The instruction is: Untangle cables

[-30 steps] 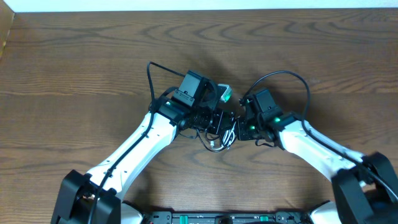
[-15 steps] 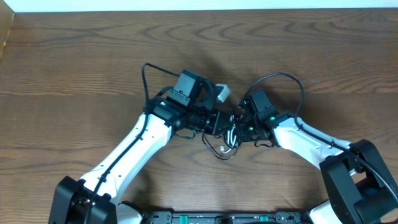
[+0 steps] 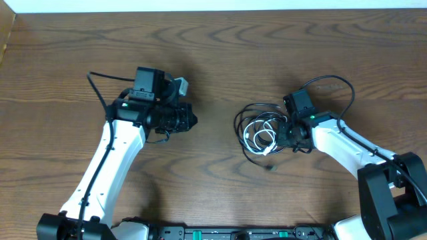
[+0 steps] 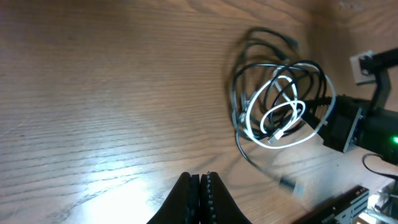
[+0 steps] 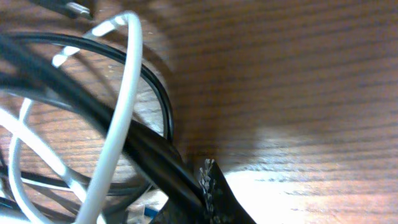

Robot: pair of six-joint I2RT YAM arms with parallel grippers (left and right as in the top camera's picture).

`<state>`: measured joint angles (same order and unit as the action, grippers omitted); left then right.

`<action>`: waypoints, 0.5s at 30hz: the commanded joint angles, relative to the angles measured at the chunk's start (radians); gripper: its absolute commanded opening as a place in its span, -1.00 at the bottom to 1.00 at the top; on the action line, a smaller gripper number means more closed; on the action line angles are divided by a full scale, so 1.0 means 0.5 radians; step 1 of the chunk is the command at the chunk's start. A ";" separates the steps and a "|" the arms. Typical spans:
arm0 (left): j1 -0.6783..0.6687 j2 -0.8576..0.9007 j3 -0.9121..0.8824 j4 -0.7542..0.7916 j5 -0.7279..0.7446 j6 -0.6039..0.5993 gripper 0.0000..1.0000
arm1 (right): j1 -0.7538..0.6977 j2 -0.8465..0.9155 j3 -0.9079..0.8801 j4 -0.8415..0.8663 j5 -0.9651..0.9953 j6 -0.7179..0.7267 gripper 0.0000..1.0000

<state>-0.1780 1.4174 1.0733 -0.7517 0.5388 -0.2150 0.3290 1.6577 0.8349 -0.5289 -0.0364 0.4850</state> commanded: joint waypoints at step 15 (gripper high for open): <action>-0.295 0.014 0.004 0.052 0.005 0.010 -0.43 | -0.013 -0.472 -0.036 0.234 -1.287 -0.287 -0.98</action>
<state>-0.2905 1.4178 1.0733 -0.7380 0.5327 -0.2306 0.3294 1.4460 0.8162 -0.4210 -0.5072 0.3813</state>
